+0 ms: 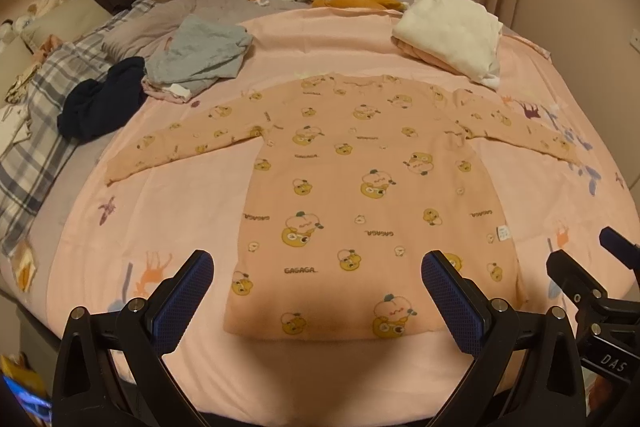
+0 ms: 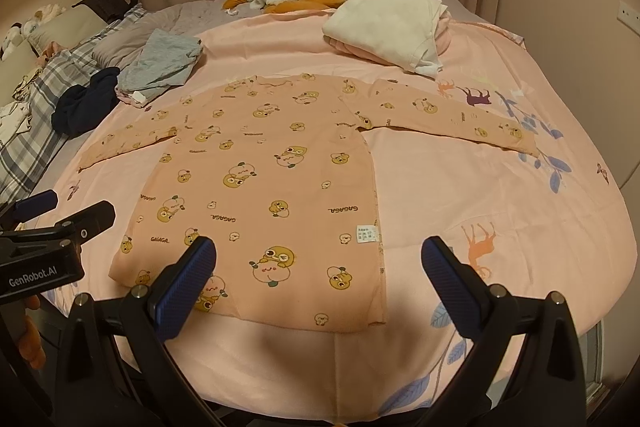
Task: Fold small clothes
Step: 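Grasp the sleeve cuff of the peach shirt with the right gripper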
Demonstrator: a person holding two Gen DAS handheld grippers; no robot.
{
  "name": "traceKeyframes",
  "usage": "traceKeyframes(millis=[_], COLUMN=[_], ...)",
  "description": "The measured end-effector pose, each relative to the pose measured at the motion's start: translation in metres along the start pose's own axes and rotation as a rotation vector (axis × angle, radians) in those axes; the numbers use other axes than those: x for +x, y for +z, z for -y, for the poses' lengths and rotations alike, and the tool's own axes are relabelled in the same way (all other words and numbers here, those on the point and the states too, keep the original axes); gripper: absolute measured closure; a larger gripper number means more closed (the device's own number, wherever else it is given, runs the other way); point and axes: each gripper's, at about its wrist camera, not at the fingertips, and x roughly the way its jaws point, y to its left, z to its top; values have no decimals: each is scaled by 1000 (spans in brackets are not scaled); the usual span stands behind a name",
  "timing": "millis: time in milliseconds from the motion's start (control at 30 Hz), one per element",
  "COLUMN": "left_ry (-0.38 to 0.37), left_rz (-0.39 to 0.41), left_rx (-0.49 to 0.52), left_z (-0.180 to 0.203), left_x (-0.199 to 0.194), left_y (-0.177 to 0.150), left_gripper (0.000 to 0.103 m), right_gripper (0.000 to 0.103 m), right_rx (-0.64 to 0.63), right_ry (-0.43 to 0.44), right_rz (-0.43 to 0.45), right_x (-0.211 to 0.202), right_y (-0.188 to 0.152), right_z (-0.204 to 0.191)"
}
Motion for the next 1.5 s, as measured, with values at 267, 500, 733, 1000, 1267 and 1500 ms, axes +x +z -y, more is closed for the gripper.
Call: traceKeyframes(millis=[267,500,733,1000,1267,1500], left_ry=[-106,-335,-338,-314,-283,-277], left_rz=[63,176,55,10,-14,-39], left_rx=[-86,-147,-147,-156,-139,-157], left_z=[-7,-8,14,22,29,26], left_x=[17,36,91,134,159,172], left_y=[6,16,46,66,84,88], left_gripper=[0,0,0,0,0,0], right_gripper=[0,0,0,8,24,67], right_rx=[172,478,675,884,1096,1187], right_ry=[157,275,196,121,176,182], right_rz=[13,82,58,63,181,207], right_x=[26,69,125,180,210,221], right_y=[2,-1,10,36,56,57], right_z=[45,142,229,307,354,377])
